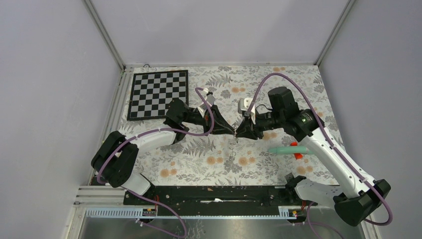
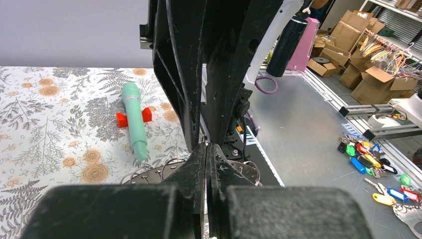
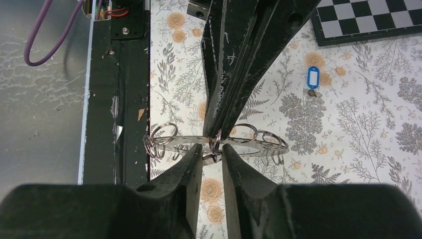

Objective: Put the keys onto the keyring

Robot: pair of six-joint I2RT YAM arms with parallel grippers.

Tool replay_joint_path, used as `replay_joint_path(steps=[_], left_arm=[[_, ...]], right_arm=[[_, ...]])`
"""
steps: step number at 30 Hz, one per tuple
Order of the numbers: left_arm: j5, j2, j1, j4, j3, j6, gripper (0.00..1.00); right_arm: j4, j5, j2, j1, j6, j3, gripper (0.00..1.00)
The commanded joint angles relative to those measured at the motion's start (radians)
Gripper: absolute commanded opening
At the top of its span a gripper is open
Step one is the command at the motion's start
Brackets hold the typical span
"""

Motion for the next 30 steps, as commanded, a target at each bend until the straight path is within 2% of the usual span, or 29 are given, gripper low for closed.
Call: replay_joint_path(steps=[1,7,11,16,18,21,25,30], left_arm=[[-0.006,-0.007,0.0,0.076,0.002,-0.005,0.0],[-0.006,-0.008,0.0,0.076,0.001,-0.005,0.0],[-0.005,-0.007,0.002,0.076,0.0,-0.005,0.0],[-0.012,-0.012,0.015,0.043,0.008,0.017,0.0],[-0.021,-0.02,0.023,-0.031,0.029,0.062,0.11],[-0.06,-0.047,0.026,-0.25,0.078,0.231,0.31],[-0.083,-0.056,0.026,-0.452,0.139,0.354,0.4],[-0.075,-0.034,0.017,-0.478,0.166,0.364,0.42]], right_arm=[[0.039,-0.035,0.009,-0.006,0.019,-0.01,0.28],[0.047,-0.041,0.017,-0.006,0.028,-0.01,0.18],[0.046,-0.036,0.014,-0.006,0.022,-0.01,0.0],[-0.006,0.041,0.017,-0.006,-0.013,0.028,0.0],[-0.044,0.094,0.03,-0.004,-0.026,0.052,0.0],[-0.144,0.165,0.071,0.01,-0.046,0.112,0.0],[-0.24,0.247,0.125,0.032,-0.063,0.193,0.0],[-0.271,0.281,0.152,0.045,-0.054,0.241,0.0]])
